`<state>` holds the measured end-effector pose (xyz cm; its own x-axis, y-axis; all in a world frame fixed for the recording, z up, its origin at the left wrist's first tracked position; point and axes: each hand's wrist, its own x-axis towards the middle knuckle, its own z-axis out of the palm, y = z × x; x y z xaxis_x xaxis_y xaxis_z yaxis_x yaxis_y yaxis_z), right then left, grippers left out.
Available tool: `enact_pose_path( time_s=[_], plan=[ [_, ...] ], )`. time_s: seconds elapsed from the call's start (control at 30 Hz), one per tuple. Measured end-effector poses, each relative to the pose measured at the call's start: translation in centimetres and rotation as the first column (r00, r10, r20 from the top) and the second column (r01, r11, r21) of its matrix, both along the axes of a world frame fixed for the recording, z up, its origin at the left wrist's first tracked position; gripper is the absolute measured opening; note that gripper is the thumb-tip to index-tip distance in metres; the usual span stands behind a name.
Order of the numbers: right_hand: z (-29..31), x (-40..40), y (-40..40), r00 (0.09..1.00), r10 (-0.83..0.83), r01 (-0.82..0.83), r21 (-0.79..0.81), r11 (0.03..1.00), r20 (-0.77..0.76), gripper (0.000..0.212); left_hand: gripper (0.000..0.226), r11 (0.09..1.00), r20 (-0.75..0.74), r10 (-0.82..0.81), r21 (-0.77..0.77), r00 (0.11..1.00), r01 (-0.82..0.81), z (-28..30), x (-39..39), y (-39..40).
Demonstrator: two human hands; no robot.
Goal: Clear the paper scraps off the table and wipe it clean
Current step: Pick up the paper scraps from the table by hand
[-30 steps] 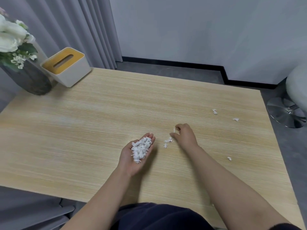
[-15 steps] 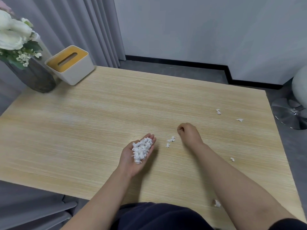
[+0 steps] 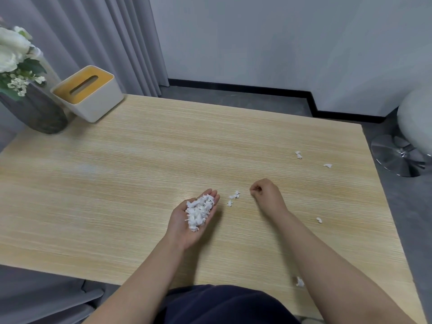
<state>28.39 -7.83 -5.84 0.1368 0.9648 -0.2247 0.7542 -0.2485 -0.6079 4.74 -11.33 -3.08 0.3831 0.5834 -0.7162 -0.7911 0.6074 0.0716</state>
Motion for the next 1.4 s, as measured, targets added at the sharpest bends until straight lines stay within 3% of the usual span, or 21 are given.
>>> enact_pose_path(
  time_s=[0.13, 0.27, 0.4, 0.47, 0.53, 0.6, 0.7, 0.87, 0.97, 1.07, 1.17, 1.4],
  plan=[
    [-0.6, -0.5, 0.3, 0.983, 0.112, -0.11, -0.016, 0.994, 0.144, 0.016, 0.04, 0.998, -0.008, -0.018, 0.058, 1.0, 0.018, 0.7, 0.3, -0.2],
    [-0.5, -0.7, 0.2, 0.954, 0.184, -0.181, -0.036, 0.983, 0.236, 0.019, 0.039, 0.996, -0.022, -0.027, 0.086, 0.999, 0.029, 0.8, 0.3, -0.4],
    [-0.2, -1.3, 0.1, 0.982, 0.152, -0.15, -0.022, 0.988, 0.111, 0.021, 0.038, 0.992, -0.001, -0.034, 0.118, 0.999, 0.034, 1.0, 0.0, -0.5],
    [-0.3, -1.9, -0.3, 0.986, 0.161, -0.16, -0.026, 0.987, 0.041, 0.024, 0.063, 0.989, 0.034, -0.022, 0.146, 0.999, 0.017, 0.6, -0.3, -0.6],
    [-0.4, -2.4, -0.6, 0.987, 0.161, -0.16, -0.041, 0.986, 0.021, 0.026, 0.072, 0.987, 0.063, -0.018, 0.157, 0.998, 0.008, 0.5, -0.5, -0.6],
    [-0.6, -2.9, -0.6, 0.988, 0.152, -0.15, -0.056, 0.987, 0.032, 0.024, 0.068, 0.988, 0.058, -0.021, 0.154, 0.998, 0.012, 0.4, -0.5, -0.7],
    [-0.8, -3.5, -0.7, 0.993, 0.118, -0.117, -0.059, 0.991, 0.014, 0.026, 0.035, 0.993, 0.014, -0.03, 0.114, 0.999, 0.028, 0.1, -0.3, -0.7],
    [-1.2, -4.5, -1.2, 0.993, 0.116, -0.115, -0.084, 0.99, 0.01, 0.054, 0.036, 0.994, -0.003, -0.025, 0.11, 1.0, 0.025, 0.3, -0.3, -0.8],
    [-1.4, -5.1, -1.3, 0.984, 0.173, -0.17, -0.056, 0.984, 0.05, 0.048, 0.059, 0.993, 0.047, -0.009, 0.114, 0.999, 0.004, 0.1, -0.6, -0.7],
    [-1.5, -5.2, -1.5, 0.98, 0.194, -0.193, -0.025, 0.981, 0.038, 0.035, 0.033, 0.997, 0.019, -0.022, 0.079, 1.0, 0.02, 0.4, -0.5, -0.7],
    [-1.4, -5.3, -1.6, 0.972, 0.233, -0.233, -0.01, 0.972, 0.027, 0.023, 0.053, 0.999, 0.004, -0.001, 0.044, 1.0, 0.001, -0.4, -0.5, -0.5],
    [-1.1, -5.3, -1.3, 0.957, 0.281, -0.282, -0.001, 0.96, 0.077, 0.017, 0.051, 0.998, 0.001, 0.02, 0.056, 1.0, -0.02, -0.3, -0.8, -0.7]
  ],
)
